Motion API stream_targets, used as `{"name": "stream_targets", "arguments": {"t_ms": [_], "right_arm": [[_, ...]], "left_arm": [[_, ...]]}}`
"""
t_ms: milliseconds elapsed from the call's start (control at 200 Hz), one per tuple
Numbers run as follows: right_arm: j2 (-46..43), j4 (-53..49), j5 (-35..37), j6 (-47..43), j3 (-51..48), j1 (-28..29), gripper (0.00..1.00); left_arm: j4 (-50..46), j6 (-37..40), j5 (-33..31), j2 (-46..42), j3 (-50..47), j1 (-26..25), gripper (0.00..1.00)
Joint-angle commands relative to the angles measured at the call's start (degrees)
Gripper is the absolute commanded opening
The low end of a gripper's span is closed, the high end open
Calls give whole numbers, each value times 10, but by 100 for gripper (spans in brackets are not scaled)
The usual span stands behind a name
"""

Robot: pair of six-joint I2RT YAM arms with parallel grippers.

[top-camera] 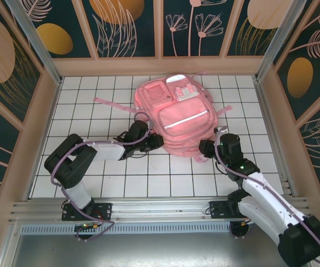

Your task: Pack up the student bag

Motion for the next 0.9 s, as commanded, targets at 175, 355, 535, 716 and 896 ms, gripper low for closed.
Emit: {"name": "stream_targets", "arguments": {"t_ms": [175,355,535,716,896], "right_arm": [[3,11,3,35,-22,-4,27],[9,12,-1,38,-30,-13,26],[15,32,-8,39,-41,-14,26],[55,54,-9,37,-38,-16,28],[92,76,-18,35,-25,-16,30]], "left_arm": [[4,11,1,-3,13,14,23],[9,8,4,0,12,15,23],[12,7,5,1,12,15,23],[14,5,6,2,11,15,23],[17,5,9,8,9,16,23]]}}
